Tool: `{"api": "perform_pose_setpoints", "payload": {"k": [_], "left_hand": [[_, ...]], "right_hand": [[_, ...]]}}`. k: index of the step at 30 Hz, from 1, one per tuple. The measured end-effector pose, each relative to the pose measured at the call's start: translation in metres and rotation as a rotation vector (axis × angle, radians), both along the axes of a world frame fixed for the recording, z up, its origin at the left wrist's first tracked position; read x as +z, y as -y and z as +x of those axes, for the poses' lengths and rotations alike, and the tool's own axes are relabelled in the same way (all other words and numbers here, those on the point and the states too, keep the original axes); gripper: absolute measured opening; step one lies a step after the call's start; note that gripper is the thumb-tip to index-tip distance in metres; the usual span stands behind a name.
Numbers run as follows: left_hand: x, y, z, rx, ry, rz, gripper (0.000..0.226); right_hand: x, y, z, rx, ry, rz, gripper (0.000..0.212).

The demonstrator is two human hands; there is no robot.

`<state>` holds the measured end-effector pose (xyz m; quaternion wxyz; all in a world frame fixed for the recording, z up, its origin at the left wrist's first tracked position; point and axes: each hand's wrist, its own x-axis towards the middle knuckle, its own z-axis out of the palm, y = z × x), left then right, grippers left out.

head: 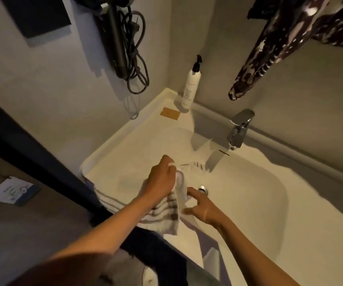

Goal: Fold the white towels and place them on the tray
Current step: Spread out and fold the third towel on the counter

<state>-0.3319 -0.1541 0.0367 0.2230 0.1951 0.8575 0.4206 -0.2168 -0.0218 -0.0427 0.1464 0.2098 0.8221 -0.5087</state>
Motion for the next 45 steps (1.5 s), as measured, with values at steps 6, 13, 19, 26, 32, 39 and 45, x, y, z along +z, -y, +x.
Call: {"api": "perform_pose_setpoints", "payload": {"k": [6,13,19,26,32,39,45], "left_hand": [[0.098,-0.046,-0.011,-0.261,-0.035,0.075,0.015],[0.194,-0.082,0.040,-0.673,-0.697,-0.087,0.031],[0.252,-0.111,0.085,-0.704,-1.095,-0.186,0.020],[0.265,-0.135,0.146,-0.652,-1.124,-0.186,0.020],[0.250,-0.128,0.117,-0.608,-1.089,-0.268,0.017],[0.257,-0.131,0.086,-0.629,-1.067,-0.188,0.019],[0.238,-0.090,0.071,-0.612,-1.198,-0.158,0.013]], "right_hand": [[0.089,-0.036,-0.008,-0.611,-0.409,0.164,0.028],[0.222,-0.104,0.150,-0.121,-0.547,1.086,0.045],[0.270,-0.172,0.269,-0.107,-0.230,1.290,0.039],[0.274,-0.202,0.358,-0.185,0.069,1.210,0.022],[0.253,-0.205,0.404,-0.361,0.261,1.149,0.020],[0.271,-0.216,0.373,-0.606,0.003,1.381,0.019],[0.260,-0.195,0.373,-0.639,-0.177,1.469,0.024]]}}
